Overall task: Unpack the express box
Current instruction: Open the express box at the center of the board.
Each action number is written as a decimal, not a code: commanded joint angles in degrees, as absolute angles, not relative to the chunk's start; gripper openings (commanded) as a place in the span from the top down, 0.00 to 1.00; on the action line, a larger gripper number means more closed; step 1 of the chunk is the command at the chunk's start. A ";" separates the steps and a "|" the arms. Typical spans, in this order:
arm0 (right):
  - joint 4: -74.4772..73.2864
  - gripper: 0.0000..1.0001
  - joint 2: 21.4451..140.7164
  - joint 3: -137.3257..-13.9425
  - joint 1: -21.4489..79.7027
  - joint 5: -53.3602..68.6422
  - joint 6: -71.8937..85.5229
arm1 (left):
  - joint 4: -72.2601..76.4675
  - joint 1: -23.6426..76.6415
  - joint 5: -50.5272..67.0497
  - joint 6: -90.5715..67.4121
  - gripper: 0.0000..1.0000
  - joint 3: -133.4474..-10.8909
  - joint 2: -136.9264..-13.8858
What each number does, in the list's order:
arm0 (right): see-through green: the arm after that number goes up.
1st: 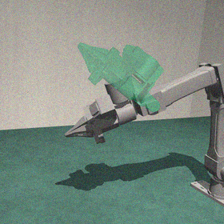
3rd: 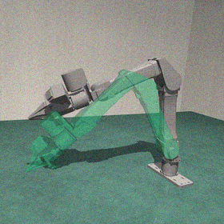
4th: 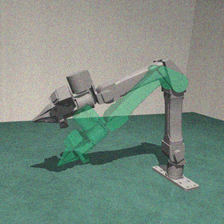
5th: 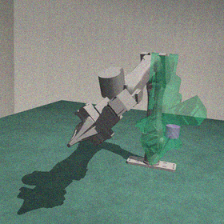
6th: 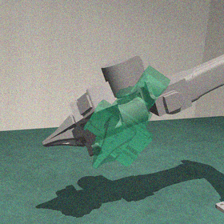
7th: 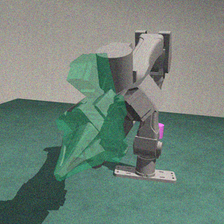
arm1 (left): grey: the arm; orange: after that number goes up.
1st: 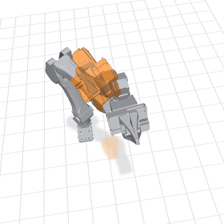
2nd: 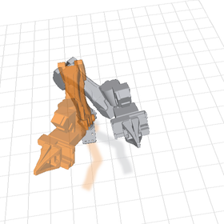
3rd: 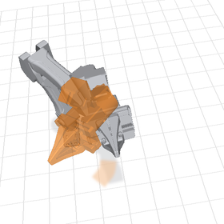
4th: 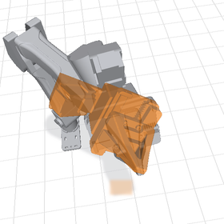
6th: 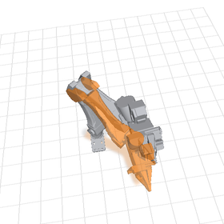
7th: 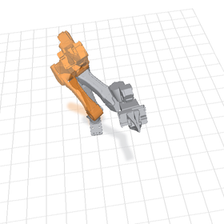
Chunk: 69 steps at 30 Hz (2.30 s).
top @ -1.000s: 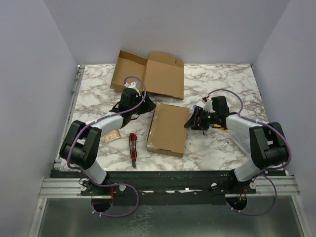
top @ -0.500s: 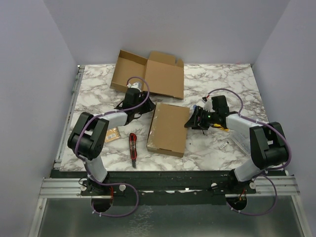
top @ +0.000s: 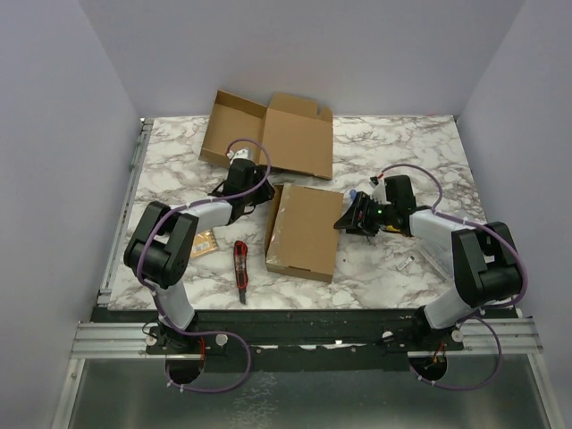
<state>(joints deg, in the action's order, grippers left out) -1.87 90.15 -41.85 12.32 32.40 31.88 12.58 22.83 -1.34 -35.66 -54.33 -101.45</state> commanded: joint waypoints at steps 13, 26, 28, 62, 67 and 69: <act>-15.46 0.22 80.48 -42.24 14.84 24.80 23.32 | 1.83 24.98 14.40 -35.35 0.22 -37.06 -70.73; -12.80 0.41 76.65 -34.70 18.63 29.66 28.49 | 1.00 28.95 12.12 -38.67 0.39 -25.29 -59.22; -12.57 0.46 77.24 -34.46 18.63 29.43 28.58 | 1.22 29.32 12.21 -38.52 0.40 -25.19 -59.58; -11.91 0.48 80.21 -33.93 18.61 24.42 27.99 | 2.62 31.38 7.19 -40.85 0.46 -27.20 -69.57; -10.79 0.48 80.33 -33.04 18.63 24.57 28.28 | 5.25 30.87 4.50 -37.23 0.50 -31.96 -77.68; -9.94 0.48 80.47 -32.64 18.63 25.07 28.58 | 5.26 30.30 4.79 -36.13 0.57 -33.77 -80.67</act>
<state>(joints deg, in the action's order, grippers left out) -9.72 78.39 -35.33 18.44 29.10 30.35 1.89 31.22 4.89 -39.81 -29.80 -75.92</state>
